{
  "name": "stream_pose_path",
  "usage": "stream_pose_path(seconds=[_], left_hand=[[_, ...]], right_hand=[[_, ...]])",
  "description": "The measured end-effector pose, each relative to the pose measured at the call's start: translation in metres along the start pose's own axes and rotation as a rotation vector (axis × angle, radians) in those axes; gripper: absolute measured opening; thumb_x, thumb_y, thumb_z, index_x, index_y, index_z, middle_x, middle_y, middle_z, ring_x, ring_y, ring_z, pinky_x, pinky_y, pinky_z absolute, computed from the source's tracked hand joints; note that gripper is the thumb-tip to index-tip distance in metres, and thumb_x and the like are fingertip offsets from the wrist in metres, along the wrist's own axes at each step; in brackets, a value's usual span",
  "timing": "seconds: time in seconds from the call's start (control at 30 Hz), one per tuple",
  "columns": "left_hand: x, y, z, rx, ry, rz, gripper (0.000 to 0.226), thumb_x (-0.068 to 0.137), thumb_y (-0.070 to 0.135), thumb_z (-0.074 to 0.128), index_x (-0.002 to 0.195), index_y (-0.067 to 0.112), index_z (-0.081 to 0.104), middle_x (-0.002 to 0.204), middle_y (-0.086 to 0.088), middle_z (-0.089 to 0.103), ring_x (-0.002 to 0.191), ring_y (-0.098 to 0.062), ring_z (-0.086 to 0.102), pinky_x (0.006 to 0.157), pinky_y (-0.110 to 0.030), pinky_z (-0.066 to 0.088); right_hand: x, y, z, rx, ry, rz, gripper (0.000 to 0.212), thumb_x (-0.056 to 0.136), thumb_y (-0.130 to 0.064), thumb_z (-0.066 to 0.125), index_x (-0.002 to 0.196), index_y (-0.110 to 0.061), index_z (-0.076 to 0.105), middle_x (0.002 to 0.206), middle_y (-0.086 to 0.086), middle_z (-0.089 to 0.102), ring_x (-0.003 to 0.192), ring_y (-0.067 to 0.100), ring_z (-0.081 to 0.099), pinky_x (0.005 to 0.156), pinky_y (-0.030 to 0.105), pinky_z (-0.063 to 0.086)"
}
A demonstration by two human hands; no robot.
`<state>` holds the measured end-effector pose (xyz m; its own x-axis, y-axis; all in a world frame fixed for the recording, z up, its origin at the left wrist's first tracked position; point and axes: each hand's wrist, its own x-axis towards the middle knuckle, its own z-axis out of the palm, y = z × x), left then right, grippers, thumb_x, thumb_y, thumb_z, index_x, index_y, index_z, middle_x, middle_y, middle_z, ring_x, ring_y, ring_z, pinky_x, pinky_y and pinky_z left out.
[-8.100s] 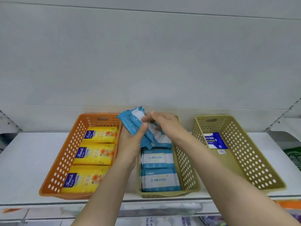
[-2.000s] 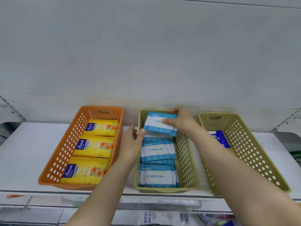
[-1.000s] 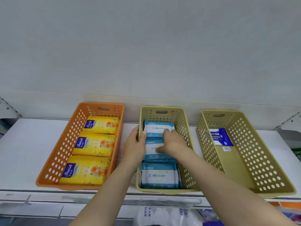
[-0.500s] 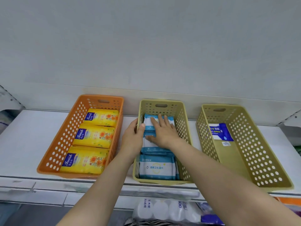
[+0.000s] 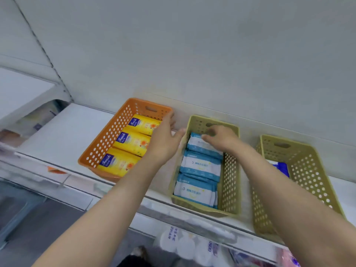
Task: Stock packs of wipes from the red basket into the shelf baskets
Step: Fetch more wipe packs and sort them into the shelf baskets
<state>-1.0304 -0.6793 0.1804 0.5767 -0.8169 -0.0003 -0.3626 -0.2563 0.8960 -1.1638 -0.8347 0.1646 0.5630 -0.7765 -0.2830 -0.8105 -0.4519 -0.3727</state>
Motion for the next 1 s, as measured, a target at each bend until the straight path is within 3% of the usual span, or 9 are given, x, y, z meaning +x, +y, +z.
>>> stream_pose_path(seconds=[0.13,0.23,0.3,0.47,0.57,0.77,0.87,1.0], left_hand=[[-0.010,0.012,-0.067,0.267,0.132,0.137,0.056,0.093,0.024,0.067,0.144,0.012,0.046,0.144,-0.004,0.053,0.135,-0.018,0.047,0.107,-0.024,0.032],[-0.028,0.004,-0.120,0.383,0.154,0.107,0.052,0.096,0.035,0.061,0.144,0.019,0.046,0.146,-0.001,0.050,0.134,-0.018,0.044,0.101,-0.025,0.031],[-0.044,-0.011,-0.157,0.423,0.186,0.093,0.054,0.097,0.040,0.058,0.146,0.022,0.044,0.149,0.000,0.048,0.136,-0.019,0.042,0.104,-0.028,0.032],[-0.099,-0.076,-0.258,0.535,0.287,0.150,0.054,0.097,0.040,0.057,0.145,0.019,0.045,0.148,0.000,0.048,0.137,-0.020,0.042,0.111,-0.035,0.033],[-0.141,-0.126,-0.325,0.592,0.311,0.128,0.052,0.096,0.036,0.059,0.144,0.019,0.047,0.147,0.002,0.049,0.136,-0.018,0.042,0.109,-0.029,0.032],[-0.207,-0.223,-0.455,0.653,0.393,0.040,0.051,0.093,0.031,0.065,0.141,0.021,0.051,0.143,-0.001,0.053,0.132,-0.022,0.048,0.107,-0.035,0.039],[-0.225,-0.257,-0.507,0.666,0.423,-0.035,0.052,0.092,0.034,0.065,0.140,0.019,0.053,0.143,-0.002,0.054,0.133,-0.021,0.048,0.109,-0.033,0.037],[-0.228,-0.298,-0.567,0.631,0.484,-0.104,0.049,0.092,0.034,0.066,0.138,0.021,0.054,0.141,0.002,0.055,0.132,-0.017,0.048,0.107,-0.033,0.039]], right_hand=[[-0.024,-0.037,-0.057,-0.020,0.171,-0.125,0.046,0.096,-0.039,0.058,0.137,-0.019,0.056,0.141,0.004,0.057,0.127,0.024,0.053,0.103,0.033,0.040],[-0.055,-0.080,-0.074,-0.017,0.298,-0.275,0.043,0.097,-0.039,0.056,0.138,-0.024,0.055,0.141,-0.001,0.057,0.129,0.019,0.052,0.103,0.030,0.037],[-0.076,-0.115,-0.069,-0.023,0.375,-0.372,0.043,0.098,-0.039,0.056,0.138,-0.025,0.055,0.141,-0.003,0.057,0.130,0.018,0.051,0.099,0.027,0.035],[-0.120,-0.219,0.002,0.012,0.480,-0.647,0.045,0.097,-0.038,0.055,0.138,-0.020,0.055,0.141,0.003,0.057,0.132,0.022,0.049,0.106,0.024,0.031],[-0.137,-0.286,0.070,0.026,0.455,-0.741,0.048,0.093,-0.042,0.053,0.135,-0.021,0.057,0.140,0.004,0.057,0.130,0.022,0.049,0.107,0.030,0.035],[-0.152,-0.419,0.199,0.040,0.267,-0.823,0.049,0.096,-0.038,0.059,0.141,-0.022,0.052,0.147,0.004,0.050,0.136,0.020,0.042,0.109,0.028,0.032],[-0.152,-0.485,0.237,0.049,0.184,-0.879,0.053,0.095,-0.049,0.049,0.142,-0.024,0.051,0.146,0.001,0.050,0.137,0.017,0.041,0.106,0.024,0.032],[-0.130,-0.569,0.272,0.050,0.117,-0.940,0.050,0.095,-0.039,0.058,0.143,-0.026,0.050,0.147,-0.003,0.048,0.140,0.011,0.037,0.106,0.023,0.034]])
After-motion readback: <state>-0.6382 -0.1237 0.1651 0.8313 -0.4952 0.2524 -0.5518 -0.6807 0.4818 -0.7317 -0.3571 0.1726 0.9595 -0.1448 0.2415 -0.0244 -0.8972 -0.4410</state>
